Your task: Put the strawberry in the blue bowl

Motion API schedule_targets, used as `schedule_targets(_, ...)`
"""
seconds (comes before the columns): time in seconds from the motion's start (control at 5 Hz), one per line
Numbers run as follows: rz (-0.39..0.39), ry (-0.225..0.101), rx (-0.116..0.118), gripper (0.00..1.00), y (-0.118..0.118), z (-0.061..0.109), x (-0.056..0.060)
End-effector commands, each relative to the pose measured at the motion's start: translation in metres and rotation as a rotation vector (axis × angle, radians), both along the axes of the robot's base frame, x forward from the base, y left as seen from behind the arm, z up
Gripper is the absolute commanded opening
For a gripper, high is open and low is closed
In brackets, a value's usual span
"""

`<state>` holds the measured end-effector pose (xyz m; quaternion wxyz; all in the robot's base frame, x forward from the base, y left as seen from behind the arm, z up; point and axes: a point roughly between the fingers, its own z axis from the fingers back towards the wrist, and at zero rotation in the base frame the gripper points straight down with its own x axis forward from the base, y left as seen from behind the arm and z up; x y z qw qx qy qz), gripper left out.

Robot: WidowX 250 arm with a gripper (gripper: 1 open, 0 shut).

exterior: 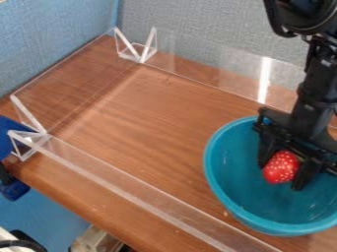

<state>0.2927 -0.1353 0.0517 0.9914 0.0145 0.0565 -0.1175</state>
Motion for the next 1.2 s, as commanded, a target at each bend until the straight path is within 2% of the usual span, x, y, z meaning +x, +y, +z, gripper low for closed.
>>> schedule_targets(0.0, -0.011, -0.089, -0.03, 0.0, -0.006, 0.028, 0.006)
schedule_targets(0.2, -0.008, -0.091, -0.024, 0.0, -0.005, 0.027, 0.007)
schedule_targets(0.4, -0.002, -0.095, -0.014, 1.0, -0.002, 0.028, 0.008)
schedule_targets(0.6, 0.013, -0.125, 0.003, 1.0, 0.002, 0.046, 0.008)
schedule_targets(0.8, 0.055, -0.206, 0.02, 1.0, 0.014, 0.087, 0.009)
schedule_targets(1.0, 0.105, -0.279, 0.023, 1.0, 0.026, 0.122, 0.003)
